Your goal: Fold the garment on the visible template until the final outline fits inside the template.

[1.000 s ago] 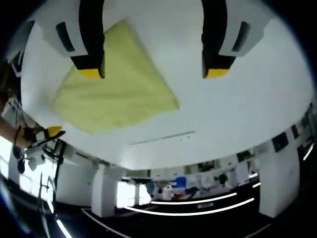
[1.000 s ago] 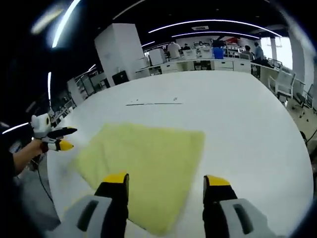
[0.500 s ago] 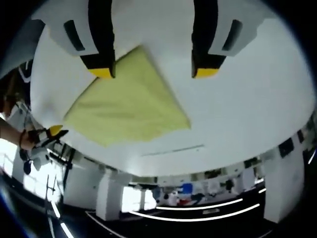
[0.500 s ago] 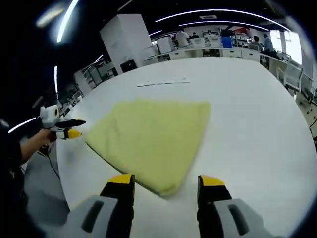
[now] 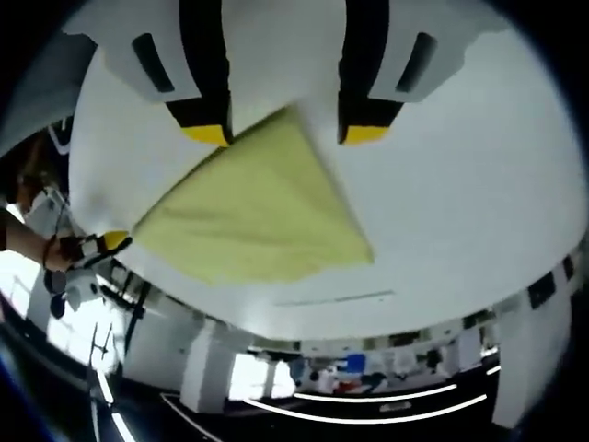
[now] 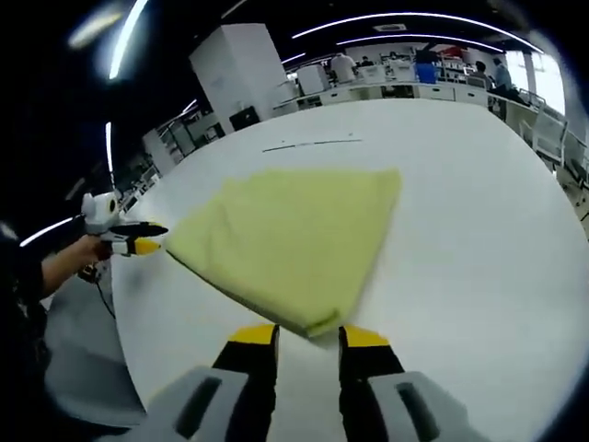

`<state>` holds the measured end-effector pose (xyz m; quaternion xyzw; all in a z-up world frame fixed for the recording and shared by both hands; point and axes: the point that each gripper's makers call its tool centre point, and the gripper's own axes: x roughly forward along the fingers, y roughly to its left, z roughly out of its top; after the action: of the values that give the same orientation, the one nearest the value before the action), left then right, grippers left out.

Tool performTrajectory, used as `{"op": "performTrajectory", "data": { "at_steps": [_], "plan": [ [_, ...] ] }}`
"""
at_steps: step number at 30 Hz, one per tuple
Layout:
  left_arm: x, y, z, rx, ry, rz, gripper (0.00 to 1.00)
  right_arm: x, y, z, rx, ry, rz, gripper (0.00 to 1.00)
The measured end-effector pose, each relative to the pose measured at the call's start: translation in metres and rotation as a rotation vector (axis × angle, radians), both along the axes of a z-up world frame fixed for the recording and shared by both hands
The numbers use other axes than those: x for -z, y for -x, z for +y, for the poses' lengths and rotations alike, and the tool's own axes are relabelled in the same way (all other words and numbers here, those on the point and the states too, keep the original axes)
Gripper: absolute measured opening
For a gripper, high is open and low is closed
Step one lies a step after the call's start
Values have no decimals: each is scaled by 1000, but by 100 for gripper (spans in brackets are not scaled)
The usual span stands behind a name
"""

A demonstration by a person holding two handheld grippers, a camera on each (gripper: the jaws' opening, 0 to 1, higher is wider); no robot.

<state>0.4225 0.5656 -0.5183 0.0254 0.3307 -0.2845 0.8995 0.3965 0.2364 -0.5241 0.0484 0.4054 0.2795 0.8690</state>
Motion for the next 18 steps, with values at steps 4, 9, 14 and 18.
{"op": "performTrajectory", "data": {
  "at_steps": [4, 9, 14, 18],
  "plan": [
    [2, 3, -5, 5, 31, 21, 31, 1, -1, -2, 19, -16, -6, 11],
    [2, 2, -8, 9, 48, 27, 25, 4, -3, -4, 18, -3, -20, 4],
    [4, 2, -9, 13, 46, 35, 20, 5, -3, -3, 18, -13, -25, 0],
    [6, 2, -7, 2, 47, 46, 16, 4, -4, -3, 19, -18, -34, 0]
  ]
}}
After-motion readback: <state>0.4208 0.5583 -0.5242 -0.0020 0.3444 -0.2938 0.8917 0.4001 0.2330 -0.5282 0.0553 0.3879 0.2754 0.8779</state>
